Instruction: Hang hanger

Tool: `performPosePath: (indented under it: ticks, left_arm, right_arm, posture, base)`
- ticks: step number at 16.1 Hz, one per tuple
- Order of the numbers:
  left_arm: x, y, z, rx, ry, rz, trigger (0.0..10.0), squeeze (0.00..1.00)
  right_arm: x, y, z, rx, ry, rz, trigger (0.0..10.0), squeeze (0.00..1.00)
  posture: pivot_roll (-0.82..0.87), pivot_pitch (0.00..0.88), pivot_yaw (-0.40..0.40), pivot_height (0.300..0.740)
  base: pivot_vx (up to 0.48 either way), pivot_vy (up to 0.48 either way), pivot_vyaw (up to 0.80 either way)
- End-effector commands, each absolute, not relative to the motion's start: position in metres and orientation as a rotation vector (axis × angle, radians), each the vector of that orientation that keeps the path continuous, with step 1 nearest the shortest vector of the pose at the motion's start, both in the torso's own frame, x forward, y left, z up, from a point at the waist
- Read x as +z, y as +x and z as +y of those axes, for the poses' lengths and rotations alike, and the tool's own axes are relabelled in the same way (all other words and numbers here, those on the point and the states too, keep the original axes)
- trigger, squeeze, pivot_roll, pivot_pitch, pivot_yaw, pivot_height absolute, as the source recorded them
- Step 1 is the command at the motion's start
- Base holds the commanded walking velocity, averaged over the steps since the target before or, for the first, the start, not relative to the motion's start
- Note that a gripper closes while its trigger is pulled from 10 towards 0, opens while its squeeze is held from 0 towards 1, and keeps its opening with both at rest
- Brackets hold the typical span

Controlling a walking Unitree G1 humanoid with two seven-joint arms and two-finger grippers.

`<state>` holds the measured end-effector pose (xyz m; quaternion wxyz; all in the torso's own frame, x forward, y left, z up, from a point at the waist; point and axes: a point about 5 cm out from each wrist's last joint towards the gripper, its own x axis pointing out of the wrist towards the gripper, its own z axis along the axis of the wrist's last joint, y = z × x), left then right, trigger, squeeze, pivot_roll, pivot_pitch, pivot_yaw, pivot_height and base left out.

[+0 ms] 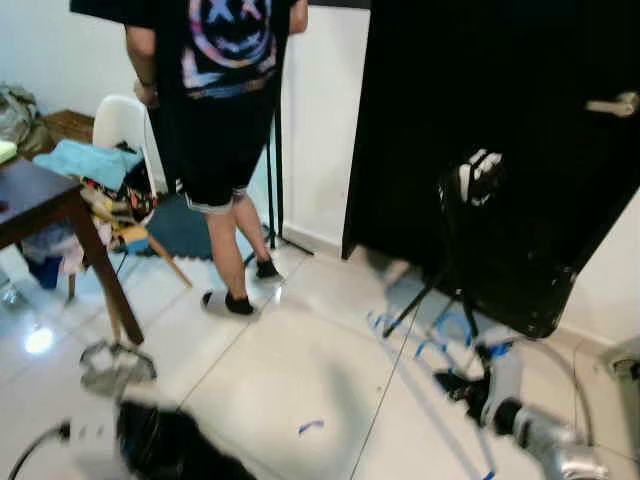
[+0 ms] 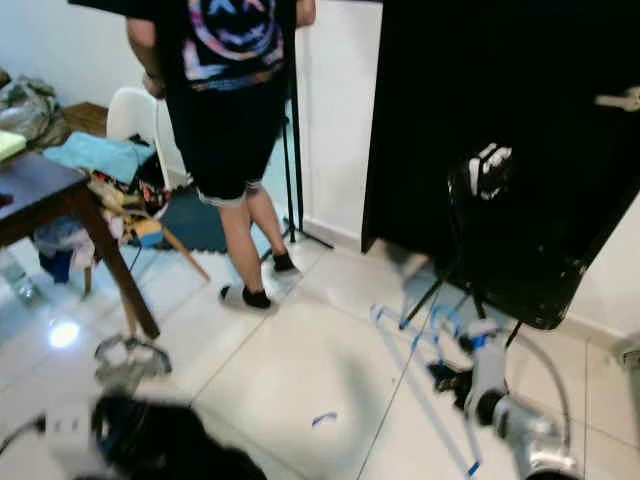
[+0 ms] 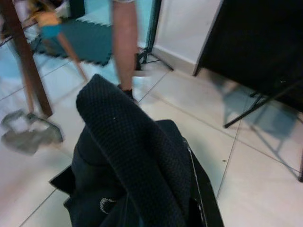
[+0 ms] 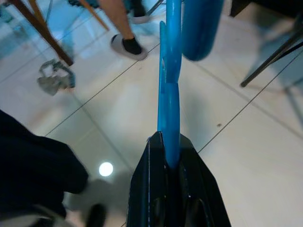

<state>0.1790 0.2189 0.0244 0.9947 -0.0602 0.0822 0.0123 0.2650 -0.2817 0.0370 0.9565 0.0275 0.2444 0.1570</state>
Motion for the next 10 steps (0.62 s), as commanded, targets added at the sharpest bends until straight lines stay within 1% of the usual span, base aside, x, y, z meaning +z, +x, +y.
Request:
performPosePath:
  ticks: [1,2,3,4,6,7,10]
  left_arm:
    - [0.046,0.186,0.216,0.029,-0.097,0.117,10.0,0.0]
    - [0.076,0.198,0.209,0.021,-0.083,0.027,10.0,0.0]
    - [0.095,0.205,0.204,0.018,-0.074,-0.036,10.0,0.0]
    - [0.095,0.205,0.204,0.018,-0.074,-0.036,10.0,0.0]
    - [0.128,0.219,0.198,0.018,-0.06,-0.143,10.0,0.0]
    - [0.128,0.219,0.198,0.018,-0.06,-0.143,10.0,0.0]
    - [0.163,0.23,0.197,0.041,-0.039,-0.245,10.0,0.0]
  right_arm:
    - [0.062,0.286,-0.268,0.404,0.042,0.409,10.0,0.0]
    - [0.095,0.302,-0.259,0.498,0.028,0.31,10.0,0.0]
    - [0.117,0.311,-0.252,0.567,0.017,0.245,10.0,0.0]
    - [0.117,0.311,-0.252,0.567,0.017,0.245,10.0,0.0]
    - [0.152,0.319,-0.232,0.726,-0.024,0.139,10.0,0.0]
    - [0.152,0.319,-0.232,0.726,-0.024,0.139,10.0,0.0]
    - [0.185,0.321,-0.21,0.868,-0.045,0.03,10.0,0.0]
  posture:
    - [-0.07,0.0,-0.04,0.74]
    - [-0.07,0.0,-0.046,0.74]
    - [-0.07,0.0,-0.046,0.74]
    - [-0.07,0.0,-0.046,0.74]
    - [-0.06,0.0,-0.047,0.74]
    - [-0.06,0.0,-0.047,0.74]
    - [-0.05,0.0,-0.05,0.74]
  base:
    - [0.48,0.0,0.71]
    - [0.48,0.0,0.7]
    - [0.48,0.0,0.7]
    - [0.48,0.0,0.7]
    - [0.48,0.0,0.69]
    - [0.48,0.0,0.69]
    - [0.48,0.0,0.68]
